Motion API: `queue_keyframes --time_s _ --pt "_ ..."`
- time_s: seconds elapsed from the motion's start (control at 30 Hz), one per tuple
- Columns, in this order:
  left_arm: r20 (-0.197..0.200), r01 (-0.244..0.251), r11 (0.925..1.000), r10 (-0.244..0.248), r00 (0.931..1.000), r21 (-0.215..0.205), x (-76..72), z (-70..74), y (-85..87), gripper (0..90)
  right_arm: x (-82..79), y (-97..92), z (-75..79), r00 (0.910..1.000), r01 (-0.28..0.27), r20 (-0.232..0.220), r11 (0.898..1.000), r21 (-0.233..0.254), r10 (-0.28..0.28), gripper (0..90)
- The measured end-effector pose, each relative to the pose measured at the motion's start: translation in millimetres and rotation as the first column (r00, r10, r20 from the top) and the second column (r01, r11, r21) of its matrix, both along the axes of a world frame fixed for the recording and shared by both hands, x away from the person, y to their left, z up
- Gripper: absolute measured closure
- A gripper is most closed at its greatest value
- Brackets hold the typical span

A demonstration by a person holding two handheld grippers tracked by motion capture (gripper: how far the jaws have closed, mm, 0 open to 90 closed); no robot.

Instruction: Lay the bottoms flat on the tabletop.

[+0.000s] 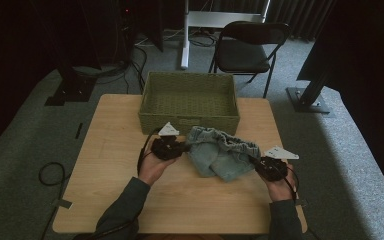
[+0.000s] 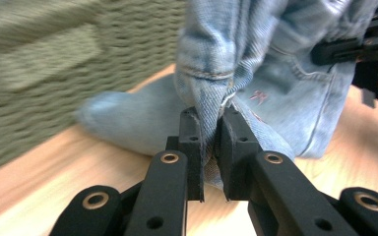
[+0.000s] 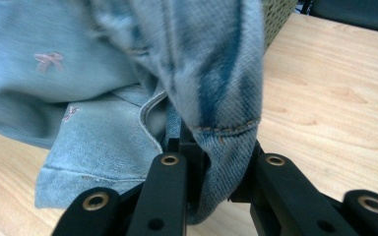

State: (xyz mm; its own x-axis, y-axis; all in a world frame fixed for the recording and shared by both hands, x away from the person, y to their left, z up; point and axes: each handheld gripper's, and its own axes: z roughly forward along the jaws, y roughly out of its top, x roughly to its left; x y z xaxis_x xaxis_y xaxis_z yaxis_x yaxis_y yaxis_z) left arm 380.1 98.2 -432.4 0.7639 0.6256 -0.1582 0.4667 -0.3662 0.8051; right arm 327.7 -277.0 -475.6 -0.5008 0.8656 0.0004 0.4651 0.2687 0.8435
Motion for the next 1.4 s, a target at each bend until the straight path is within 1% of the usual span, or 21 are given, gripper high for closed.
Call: queue_keyframes --time_s 0.07,0.13,0.2,0.23,0.33,0.4,0.47,0.5,0.57,0.67,0.7,0.8,0.83,0.9,0.97,1.03,1.1,1.2,1.23,1.3,1.4 --pt "0.008 -0.015 0.9999 0.015 0.9998 0.003 0.8 5.8 11.4 82.2 3.2 2.2 3.8 1.0000 -0.007 0.002 1.000 0.005 0.007 83.0" --pt "0.010 -0.049 0.9988 0.049 0.9988 -0.004 5.4 9.3 20.9 82.2 8.5 5.3 6.7 0.9999 -0.012 0.004 1.000 0.007 0.012 83.2" --pt "0.017 -0.087 0.9960 0.087 0.9961 0.019 12.4 7.6 23.9 81.9 16.7 9.2 7.1 0.9999 -0.013 -0.005 1.000 -0.002 0.013 82.7" --pt "0.012 -0.114 0.9924 0.113 0.9935 0.048 20.3 1.9 23.5 81.6 20.4 11.2 6.4 0.9999 -0.012 -0.011 1.000 -0.008 0.012 82.0" --pt "-0.016 -0.139 0.9875 0.141 0.9899 0.074 33.9 -13.2 20.9 77.9 38.1 21.1 -2.6 0.9989 0.008 -0.046 0.998 -0.069 -0.011 80.3" --pt "-0.024 -0.158 0.9849 0.160 0.9867 0.070 37.6 -19.8 21.2 71.7 48.5 23.1 -10.5 0.9964 0.034 -0.074 0.996 -0.088 -0.040 79.3" --pt "-0.031 -0.171 0.9843 0.172 0.9846 0.045 36.8 -20.8 24.7 63.4 56.8 20.1 -17.0 0.9932 0.054 -0.099 0.995 -0.080 -0.062 78.3" --pt "-0.031 -0.173 0.9843 0.174 0.9842 0.035 34.7 -20.0 26.2 62.5 59.5 18.1 -18.9 0.9918 0.061 -0.108 0.996 -0.067 -0.068 77.0" --pt "-0.020 -0.175 0.9835 0.176 0.9842 0.047 27.7 -17.6 26.6 60.2 62.6 14.8 -20.8 0.9895 0.075 -0.119 0.995 -0.062 -0.082 75.9" --pt "-0.012 -0.153 0.9863 0.154 0.9880 0.061 11.3 -15.3 21.8 57.9 64.2 12.8 -22.1 0.9887 0.077 -0.124 0.995 -0.063 -0.084 74.4" --pt "-0.016 -0.138 0.9889 0.139 0.9901 0.054 4.3 -16.3 18.5 57.3 64.1 12.8 -22.2 0.9886 0.077 -0.124 0.995 -0.064 -0.085 74.3" --pt "-0.028 -0.103 0.9924 0.105 0.9940 0.067 -15.8 -25.1 6.4 54.7 63.6 13.9 -22.1 0.9889 0.080 -0.120 0.995 -0.064 -0.087 74.0" --pt "-0.039 -0.096 0.9930 0.099 0.9943 0.068 -21.0 -29.5 3.1 53.4 63.5 14.0 -22.0 0.9889 0.081 -0.120 0.995 -0.063 -0.088 73.7" --pt "-0.086 -0.083 0.9950 0.087 0.9924 0.057 -28.3 -39.8 -4.0 52.1 63.0 14.4 -21.8 0.9886 0.083 -0.120 0.994 -0.064 -0.090 71.9" --pt "-0.106 -0.069 0.9944 0.077 0.9913 0.080 -33.5 -50.5 -13.3 48.8 62.0 14.7 -21.0 0.9883 0.086 -0.120 0.994 -0.069 -0.094 70.5" --pt "-0.137 -0.063 0.9950 0.073 0.9879 0.078 -35.1 -60.3 -20.5 43.1 60.5 15.3 -20.0 0.9885 0.088 -0.117 0.994 -0.072 -0.096 69.3" --pt "-0.170 -0.060 0.9940 0.075 0.9827 0.092 -35.3 -69.6 -27.8 37.8 59.6 15.3 -19.4 0.9891 0.084 -0.115 0.994 -0.074 -0.092 68.8" --pt "-0.199 -0.044 0.9925 0.066 0.9779 0.114 -33.8 -80.2 -37.3 35.0 58.6 15.9 -18.7 0.9892 0.085 -0.113 0.994 -0.073 -0.093 67.0" --pt "-0.210 -0.038 0.9926 0.062 0.9757 0.116 -31.9 -81.8 -39.2 37.4 58.0 16.2 -18.5 0.9893 0.086 -0.112 0.994 -0.074 -0.094 65.4" --pt "-0.211 -0.045 0.9920 0.069 0.9750 0.118 -28.4 -82.9 -41.7 53.2 55.8 16.9 -17.5 0.9892 0.088 -0.111 0.993 -0.073 -0.096 59.5" --pt "-0.213 -0.048 0.9946 0.067 0.9747 0.092 -23.8 -79.2 -42.8 75.2 47.9 17.0 -14.0 0.9912 0.087 -0.093 0.993 -0.073 -0.094 51.3"
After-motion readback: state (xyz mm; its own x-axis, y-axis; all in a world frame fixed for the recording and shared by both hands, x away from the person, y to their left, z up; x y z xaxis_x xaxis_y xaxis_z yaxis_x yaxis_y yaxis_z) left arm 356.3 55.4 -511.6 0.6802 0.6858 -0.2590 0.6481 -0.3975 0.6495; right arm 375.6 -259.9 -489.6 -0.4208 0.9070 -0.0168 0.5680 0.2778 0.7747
